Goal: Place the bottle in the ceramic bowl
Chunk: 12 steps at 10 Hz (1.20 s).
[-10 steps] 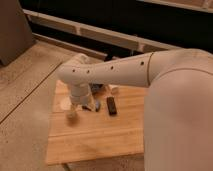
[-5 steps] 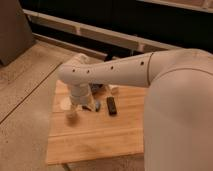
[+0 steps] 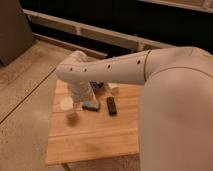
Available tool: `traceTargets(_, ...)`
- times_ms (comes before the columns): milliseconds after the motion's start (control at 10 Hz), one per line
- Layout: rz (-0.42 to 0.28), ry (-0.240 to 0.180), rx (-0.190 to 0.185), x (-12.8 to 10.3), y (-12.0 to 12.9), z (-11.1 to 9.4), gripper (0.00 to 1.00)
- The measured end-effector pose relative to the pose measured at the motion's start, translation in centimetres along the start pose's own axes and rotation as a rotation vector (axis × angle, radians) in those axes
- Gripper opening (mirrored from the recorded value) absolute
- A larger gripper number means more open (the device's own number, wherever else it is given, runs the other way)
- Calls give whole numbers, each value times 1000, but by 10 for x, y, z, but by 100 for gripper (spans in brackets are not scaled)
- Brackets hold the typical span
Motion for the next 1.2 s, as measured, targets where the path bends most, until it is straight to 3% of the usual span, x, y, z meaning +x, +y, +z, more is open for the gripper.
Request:
traceTargets(200,-144,-35,10,-10,-6,-5,65)
traceTargets(400,-312,-99,-42,-14,6,-11,65)
traceTargets(600,-398,-141,-71,-16,15,-16,65)
traceTargets(900,-419,-149,-78,-17,17,-16,65)
traceTargets(1000,-393,-135,-68,-23,5,-8,65)
traceTargets(1200,-347,-111,-15,-34,-34,0,65)
